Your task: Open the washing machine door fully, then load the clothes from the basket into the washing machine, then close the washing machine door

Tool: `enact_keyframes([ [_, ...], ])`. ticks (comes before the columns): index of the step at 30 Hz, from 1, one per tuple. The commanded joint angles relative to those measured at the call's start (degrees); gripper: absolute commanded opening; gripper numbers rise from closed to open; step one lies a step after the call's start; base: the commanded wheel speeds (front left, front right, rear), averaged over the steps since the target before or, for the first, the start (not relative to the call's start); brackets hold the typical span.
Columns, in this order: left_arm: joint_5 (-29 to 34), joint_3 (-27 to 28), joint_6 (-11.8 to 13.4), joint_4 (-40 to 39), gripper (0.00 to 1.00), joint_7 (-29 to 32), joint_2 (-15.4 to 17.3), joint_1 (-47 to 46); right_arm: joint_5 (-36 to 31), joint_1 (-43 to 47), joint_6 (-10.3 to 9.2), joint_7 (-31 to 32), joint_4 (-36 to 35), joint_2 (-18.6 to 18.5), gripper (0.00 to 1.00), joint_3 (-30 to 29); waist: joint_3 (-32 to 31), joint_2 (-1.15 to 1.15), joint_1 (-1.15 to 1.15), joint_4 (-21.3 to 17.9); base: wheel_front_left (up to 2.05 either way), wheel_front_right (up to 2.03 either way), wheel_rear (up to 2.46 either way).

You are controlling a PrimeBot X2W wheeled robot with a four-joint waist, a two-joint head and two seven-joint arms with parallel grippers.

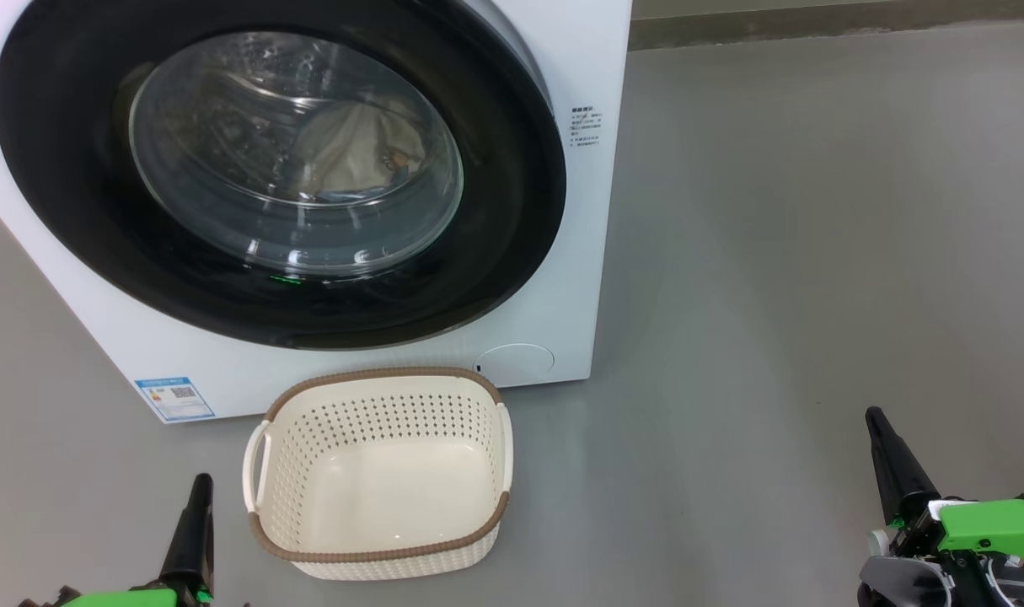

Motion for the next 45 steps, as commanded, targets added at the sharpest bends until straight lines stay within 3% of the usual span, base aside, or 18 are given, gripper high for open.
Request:
enact_keyframes([
  [1,-0.5,1.9,-0.4,-1.8,0.0,0.4,0.5,-2.3,0.3,-2.5,0.19,0.4,-1.4,-0.9,0.0,1.3,0.0,0.0,0.0,0.0,0.0,0.0,0.0],
  [45,-0.5,1.9,-0.4,-1.8,0.0,0.4,0.5,-2.3,0.3,-2.5,0.19,0.4,-1.4,-0.9,0.0,1.3,0.0,0.0,0.0,0.0,0.0,0.0,0.0],
])
